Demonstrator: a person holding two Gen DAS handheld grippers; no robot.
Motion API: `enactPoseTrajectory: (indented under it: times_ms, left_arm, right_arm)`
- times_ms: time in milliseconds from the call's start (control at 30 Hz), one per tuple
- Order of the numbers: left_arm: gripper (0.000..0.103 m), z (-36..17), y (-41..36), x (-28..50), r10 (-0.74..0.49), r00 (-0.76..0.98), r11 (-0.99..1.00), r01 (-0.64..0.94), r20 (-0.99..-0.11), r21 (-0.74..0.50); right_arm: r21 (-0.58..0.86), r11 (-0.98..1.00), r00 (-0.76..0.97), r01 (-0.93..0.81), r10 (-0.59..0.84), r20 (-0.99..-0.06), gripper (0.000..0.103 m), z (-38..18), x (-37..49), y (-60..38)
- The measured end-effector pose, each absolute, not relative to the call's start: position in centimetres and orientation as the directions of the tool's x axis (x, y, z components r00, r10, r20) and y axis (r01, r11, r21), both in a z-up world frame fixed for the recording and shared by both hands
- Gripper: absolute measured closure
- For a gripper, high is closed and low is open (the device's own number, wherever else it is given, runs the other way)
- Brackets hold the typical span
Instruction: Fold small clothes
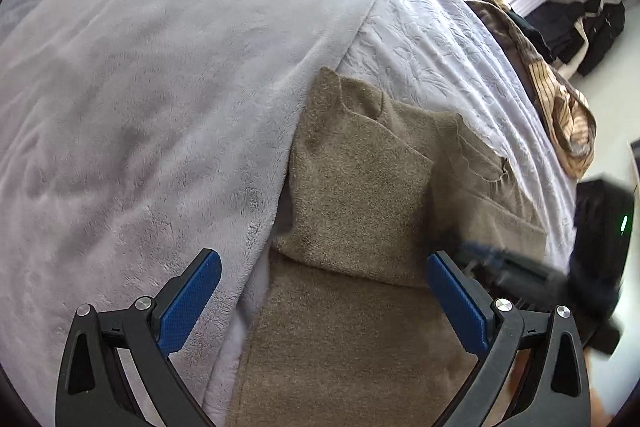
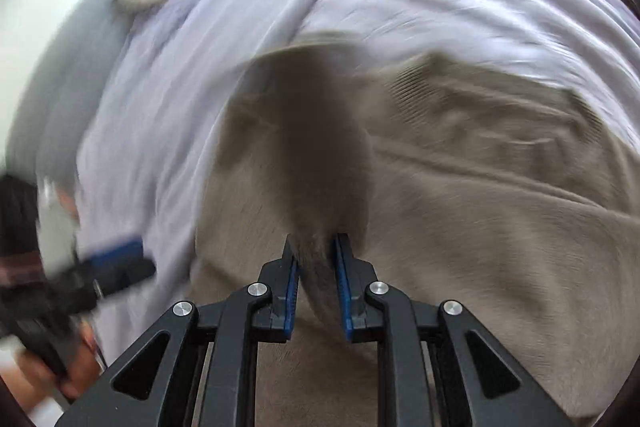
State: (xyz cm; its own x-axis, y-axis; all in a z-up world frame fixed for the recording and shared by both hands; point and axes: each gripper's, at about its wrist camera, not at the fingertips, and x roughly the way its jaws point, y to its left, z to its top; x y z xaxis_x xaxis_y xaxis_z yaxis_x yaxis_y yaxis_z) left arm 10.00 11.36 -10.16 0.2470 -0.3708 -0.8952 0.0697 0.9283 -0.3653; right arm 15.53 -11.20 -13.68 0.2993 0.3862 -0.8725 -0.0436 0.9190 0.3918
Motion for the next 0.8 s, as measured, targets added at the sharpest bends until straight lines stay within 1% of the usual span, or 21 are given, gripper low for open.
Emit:
enactPoseTrajectory:
  times_ms: [67,100,200,300,367,400,433,500,567,600,633,667,700,733,767,800]
  left_arm:
    - [0.0,-10.5,11.4,10.1,-0.388,0.233,0.921,0.057,-0.892,-0.386]
    - [0.0,-10.6,11.2,10.0,-0.399,0.223,0.916,0.06,-0.89,-0.396]
    - [0.0,-11.1,9.8,10.0,-0.434,0.183,0.901,0.085,-0.882,-0.426]
    - [0.0,-12.1,7.5,10.2,-0.491,0.123,0.87,0.109,-0.862,-0.48]
    - [0.0,-12.6,6.2,10.4,-0.524,0.088,0.851,0.109,-0.847,-0.515]
    - [0.0,-13.1,5.3,10.6,-0.54,0.07,0.84,0.102,-0.839,-0.533]
    - [0.0,-13.3,4.9,10.7,-0.545,0.063,0.837,0.098,-0.836,-0.538]
    - [0.0,-14.0,3.9,11.1,-0.54,0.059,0.841,0.08,-0.839,-0.536]
    - [0.002,-14.1,3.3,11.5,-0.497,0.091,0.868,0.068,-0.863,-0.492]
    - [0.01,-14.2,3.2,11.7,-0.473,0.102,0.881,0.065,-0.875,-0.469]
    - [0.015,-14.2,3.1,11.8,-0.457,0.106,0.889,0.064,-0.883,-0.453]
    - [0.027,-14.3,3.0,12.0,-0.43,0.106,0.903,0.06,-0.897,-0.426]
    - [0.046,-14.5,3.2,12.2,-0.422,0.106,0.907,0.059,-0.9,-0.418]
    - [0.059,-14.6,3.3,12.4,-0.419,0.106,0.908,0.063,-0.902,-0.415]
    - [0.084,-14.8,3.5,12.5,-0.421,0.105,0.907,0.068,-0.901,-0.416]
    - [0.092,-14.8,3.7,12.6,-0.423,0.103,0.906,0.07,-0.9,-0.417]
  right_arm:
    - [0.35,0.933,0.254,-0.087,0.36,-0.898,0.083,-14.4,14.7,-10.0]
    - [0.351,0.932,0.245,-0.085,0.361,-0.9,0.083,-14.5,14.7,-9.9]
    - [0.412,0.911,0.254,-0.011,0.401,-0.88,0.082,-14.3,12.9,-12.4]
    - [0.492,0.862,0.286,0.124,0.444,-0.849,0.08,-14.1,10.7,-16.0]
    - [0.527,0.818,0.317,0.232,0.449,-0.836,0.071,-13.9,8.1,-19.1]
    - [0.535,0.798,0.33,0.278,0.444,-0.833,0.069,-14.1,6.5,-20.3]
    - [0.55,0.76,0.353,0.346,0.438,-0.827,0.066,-14.4,4.6,-22.2]
    - [0.58,0.678,0.398,0.452,0.429,-0.811,0.064,-14.9,2.5,-25.1]
    - [0.607,0.571,0.45,0.552,0.409,-0.794,0.064,-15.6,-0.4,-28.4]
    - [0.622,0.491,0.485,0.61,0.389,-0.783,0.064,-16.2,-2.0,-30.2]
    - [0.634,0.433,0.512,0.64,0.375,-0.773,0.064,-16.7,-2.9,-31.3]
    - [0.647,0.391,0.534,0.655,0.366,-0.762,0.064,-16.9,-3.8,-31.9]
    - [0.673,0.324,0.574,0.665,0.356,-0.738,0.064,-17.4,-4.4,-33.0]
    - [0.686,0.295,0.593,0.665,0.351,-0.725,0.064,-17.4,-4.6,-33.7]
    - [0.701,0.266,0.62,0.661,0.332,-0.711,0.065,-17.6,-4.6,-34.4]
    - [0.707,0.26,0.632,0.657,0.32,-0.706,0.07,-17.6,-4.5,-34.9]
